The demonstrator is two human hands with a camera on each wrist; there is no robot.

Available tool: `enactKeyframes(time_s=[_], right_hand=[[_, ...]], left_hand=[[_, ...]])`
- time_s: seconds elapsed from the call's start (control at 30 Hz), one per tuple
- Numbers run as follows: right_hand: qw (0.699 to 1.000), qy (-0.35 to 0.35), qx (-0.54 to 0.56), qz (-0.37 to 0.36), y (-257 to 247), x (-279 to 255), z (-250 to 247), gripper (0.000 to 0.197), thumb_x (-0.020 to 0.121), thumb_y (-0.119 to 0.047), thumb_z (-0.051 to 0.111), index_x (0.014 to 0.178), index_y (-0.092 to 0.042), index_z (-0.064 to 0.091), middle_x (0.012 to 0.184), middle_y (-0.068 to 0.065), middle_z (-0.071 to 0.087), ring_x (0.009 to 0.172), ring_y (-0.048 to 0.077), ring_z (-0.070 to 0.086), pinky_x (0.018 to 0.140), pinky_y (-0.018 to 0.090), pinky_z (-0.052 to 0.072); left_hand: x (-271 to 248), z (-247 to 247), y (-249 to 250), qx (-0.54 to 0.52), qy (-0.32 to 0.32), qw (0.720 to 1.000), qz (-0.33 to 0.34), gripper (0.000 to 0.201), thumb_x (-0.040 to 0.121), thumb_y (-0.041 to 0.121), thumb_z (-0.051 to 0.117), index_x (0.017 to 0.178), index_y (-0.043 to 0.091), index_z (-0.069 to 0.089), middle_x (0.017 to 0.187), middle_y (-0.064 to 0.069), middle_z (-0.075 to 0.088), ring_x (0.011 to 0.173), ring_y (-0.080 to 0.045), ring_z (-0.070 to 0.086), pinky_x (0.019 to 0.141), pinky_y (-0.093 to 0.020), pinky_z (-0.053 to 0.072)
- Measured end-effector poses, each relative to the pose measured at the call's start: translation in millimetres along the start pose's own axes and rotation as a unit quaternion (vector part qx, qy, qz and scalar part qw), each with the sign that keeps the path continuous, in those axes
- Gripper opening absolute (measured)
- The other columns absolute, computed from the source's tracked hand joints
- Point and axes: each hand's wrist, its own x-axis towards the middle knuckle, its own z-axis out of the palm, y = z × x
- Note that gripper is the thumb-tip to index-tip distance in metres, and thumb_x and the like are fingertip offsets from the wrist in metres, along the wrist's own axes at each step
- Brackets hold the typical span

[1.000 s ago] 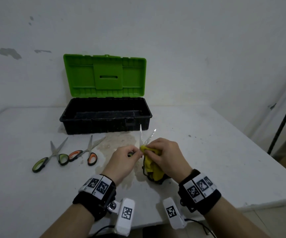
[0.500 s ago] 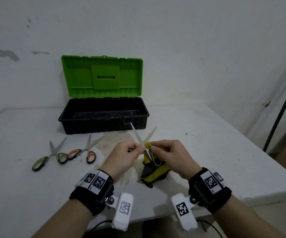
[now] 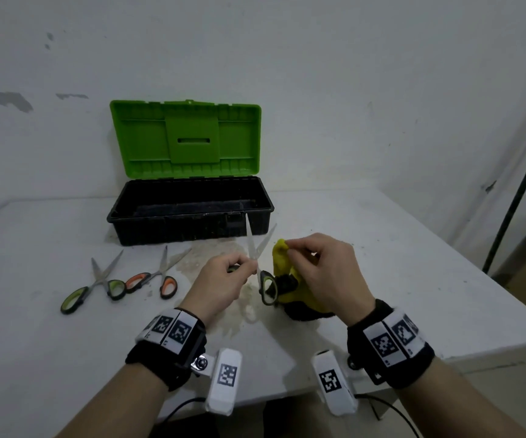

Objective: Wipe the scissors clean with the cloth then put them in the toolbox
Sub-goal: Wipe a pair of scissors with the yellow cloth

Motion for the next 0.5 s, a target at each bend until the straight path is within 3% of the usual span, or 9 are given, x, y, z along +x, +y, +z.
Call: enactKeyframes(time_s=[0.13, 0.3, 0.43, 0.5], right_hand=[[0.989, -0.011, -0.088, -0.118, -3.2, 2.0, 2.3, 0.016, 0.091, -0.018, 0.063, 0.103, -0.020, 0.073, 0.092, -0.002, 0.065, 0.084, 0.013, 0.058, 0.074, 0.021, 0.042], [0.984, -0.068, -0.092, -0.135, 0.9, -4.5, 22.0, 0.019, 0.096, -0.027, 0.057, 0.109, -0.023, 0.070, 0.097, 0.000, 0.059, 0.078, 0.018, 0.060, 0.067, 0.034, 0.053], [0.988, -0.086, -0.039, -0.122, 5.6, -8.8, 23.6, 0.024, 0.093, -0.026, 0.062, 0.117, -0.026, 0.069, 0.097, -0.003, 0.062, 0.084, 0.008, 0.059, 0.077, 0.012, 0.045], [0.986, -0.092, -0.044, -0.132, 3.8, -9.0, 22.9, 0.024, 0.093, -0.022, 0.063, 0.116, -0.023, 0.069, 0.096, -0.003, 0.067, 0.084, 0.007, 0.060, 0.077, 0.008, 0.042]], left_hand=[[0.6, 3.4, -3.6, 0.002, -0.003, 1.000, 0.005, 0.024, 0.093, 0.039, 0.063, 0.080, 0.021, 0.072, 0.059, 0.007, 0.052, 0.047, -0.010, 0.042, 0.047, -0.024, 0.034], [1.1, 14.7, -4.2, 0.010, -0.019, 0.999, 0.038, 0.020, 0.095, 0.023, 0.060, 0.079, 0.020, 0.070, 0.055, 0.015, 0.055, 0.050, -0.003, 0.046, 0.056, -0.027, 0.038], [0.9, 15.3, -7.8, -0.012, -0.012, 0.999, 0.047, 0.020, 0.096, 0.021, 0.059, 0.079, 0.021, 0.069, 0.057, 0.013, 0.057, 0.049, -0.002, 0.046, 0.055, -0.025, 0.036], [0.8, 14.8, -8.0, -0.010, -0.012, 0.999, 0.049, 0.019, 0.096, 0.022, 0.060, 0.079, 0.020, 0.069, 0.057, 0.013, 0.057, 0.049, -0.002, 0.046, 0.055, -0.026, 0.036]])
